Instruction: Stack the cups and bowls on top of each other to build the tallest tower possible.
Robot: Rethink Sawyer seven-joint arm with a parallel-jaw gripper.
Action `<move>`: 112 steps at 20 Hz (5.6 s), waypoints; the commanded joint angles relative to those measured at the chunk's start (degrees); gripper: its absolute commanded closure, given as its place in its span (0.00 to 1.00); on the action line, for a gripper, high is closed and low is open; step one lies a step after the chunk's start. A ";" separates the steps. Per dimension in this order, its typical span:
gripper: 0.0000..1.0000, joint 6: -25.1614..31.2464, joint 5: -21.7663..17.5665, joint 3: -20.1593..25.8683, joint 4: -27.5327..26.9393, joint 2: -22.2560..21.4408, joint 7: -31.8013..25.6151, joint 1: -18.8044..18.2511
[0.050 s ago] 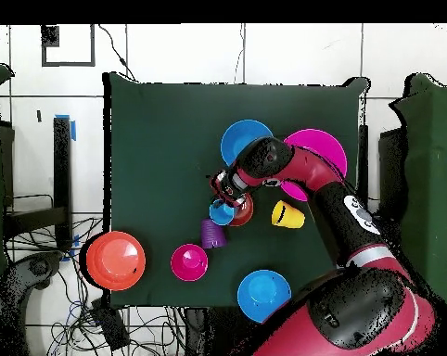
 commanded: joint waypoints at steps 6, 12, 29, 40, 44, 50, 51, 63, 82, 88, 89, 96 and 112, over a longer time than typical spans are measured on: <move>0.00 -15.57 -6.10 -1.30 -5.75 6.84 -10.06 0.51; 0.00 -11.12 -5.45 -1.21 -7.70 5.42 -12.76 0.33; 0.00 3.11 -0.90 -2.42 0.16 -5.97 -8.40 -1.77; 0.00 2.56 5.26 -2.24 16.65 -17.80 0.11 -3.33; 0.00 3.33 6.84 -2.79 17.57 -19.13 0.51 -2.98; 0.00 10.46 12.67 -1.19 19.40 -29.48 1.69 -3.33; 0.00 14.23 14.08 -1.10 19.05 -33.04 2.60 -2.98; 0.00 8.60 3.87 0.51 10.28 -32.30 -9.42 1.56; 0.00 -6.12 -12.76 4.20 17.22 -28.80 -15.54 10.10; 0.00 -13.23 -14.62 3.19 18.51 -25.33 -11.90 10.49; 0.00 -14.03 -15.13 2.96 18.34 -24.73 -11.75 10.56; 0.00 -17.52 -19.03 1.30 15.29 -21.36 -11.75 11.48; 0.00 -18.04 -23.31 2.38 13.98 -21.08 -12.75 11.15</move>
